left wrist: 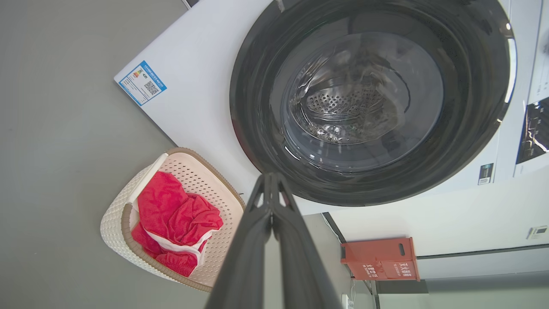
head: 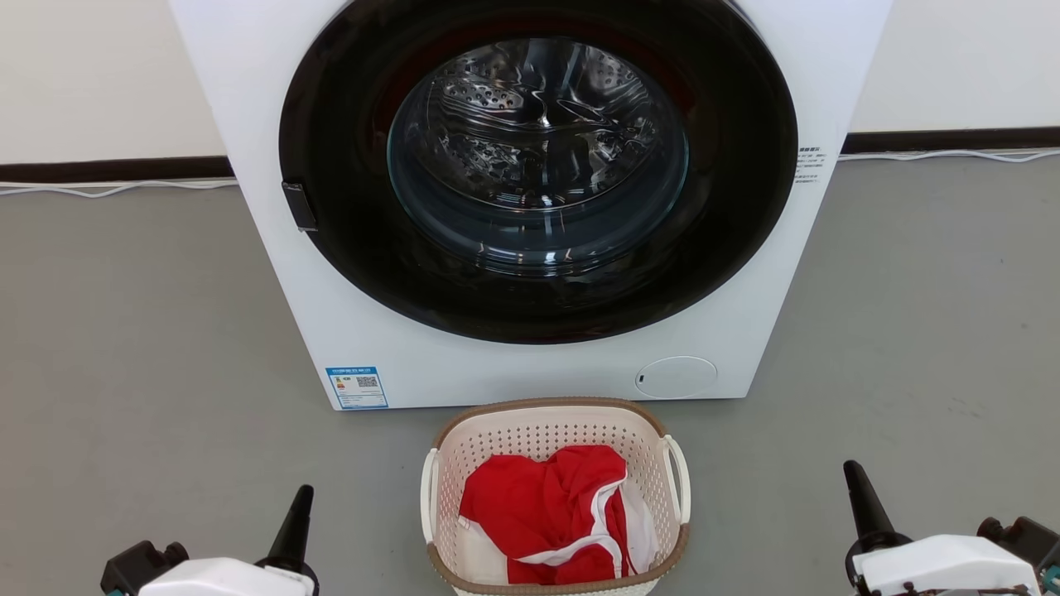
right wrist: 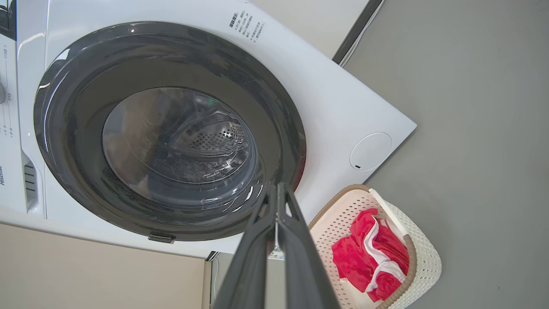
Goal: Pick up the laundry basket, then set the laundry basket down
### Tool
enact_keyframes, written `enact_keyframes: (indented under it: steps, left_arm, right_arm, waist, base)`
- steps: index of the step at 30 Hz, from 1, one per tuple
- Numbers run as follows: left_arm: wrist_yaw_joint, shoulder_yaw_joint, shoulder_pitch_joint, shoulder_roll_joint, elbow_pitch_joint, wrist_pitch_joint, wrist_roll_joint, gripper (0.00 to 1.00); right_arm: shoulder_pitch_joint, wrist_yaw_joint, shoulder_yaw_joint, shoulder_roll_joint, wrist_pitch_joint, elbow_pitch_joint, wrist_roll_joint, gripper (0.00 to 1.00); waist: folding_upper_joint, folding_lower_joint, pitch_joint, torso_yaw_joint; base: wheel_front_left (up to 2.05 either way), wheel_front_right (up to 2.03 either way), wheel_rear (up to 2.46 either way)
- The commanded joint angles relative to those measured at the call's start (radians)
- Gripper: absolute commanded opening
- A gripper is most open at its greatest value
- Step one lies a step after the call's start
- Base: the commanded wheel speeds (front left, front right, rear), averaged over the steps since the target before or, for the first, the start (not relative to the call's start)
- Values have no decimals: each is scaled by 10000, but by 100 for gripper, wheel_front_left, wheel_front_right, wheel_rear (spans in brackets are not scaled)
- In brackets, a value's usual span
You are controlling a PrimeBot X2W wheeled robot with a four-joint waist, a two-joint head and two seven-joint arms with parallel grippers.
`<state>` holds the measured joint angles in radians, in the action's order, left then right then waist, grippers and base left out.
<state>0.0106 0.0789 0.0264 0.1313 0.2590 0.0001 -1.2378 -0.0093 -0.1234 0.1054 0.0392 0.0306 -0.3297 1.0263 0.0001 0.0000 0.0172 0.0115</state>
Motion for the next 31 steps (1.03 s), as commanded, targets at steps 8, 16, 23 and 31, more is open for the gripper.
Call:
enact_keyframes:
  steps: [8, 16, 23, 31]
  left_arm:
    - [324, -620, -779, -94, -204, 247, -817, 0]
    - [497, -875, -891, -232, -190, 420, -1388, 0]
    - [669, -1131, -1002, -370, -176, 592, -1959, 0]
    - [868, -1424, -1130, -528, -160, 790, -2615, 0]
  right_arm:
    - [-632, -53, -61, 90, 217, 444, 1274, 0]
    - [-702, -57, -33, 94, 336, 524, 2171, 0]
    - [-771, -61, -5, 98, 456, 604, 3068, 0]
    - [-852, -65, 27, 102, 593, 696, 4097, 0]
  waist:
    - [-1, 0, -40, -23]
    - [-1, 0, -72, -41]
    - [-1, 0, -104, -59]
    - [-1, 0, -141, -80]
  base:
    - [0, 0, 0]
    - [0, 0, 0]
    - [0, 0, 0]
    - [0, 0, 0]
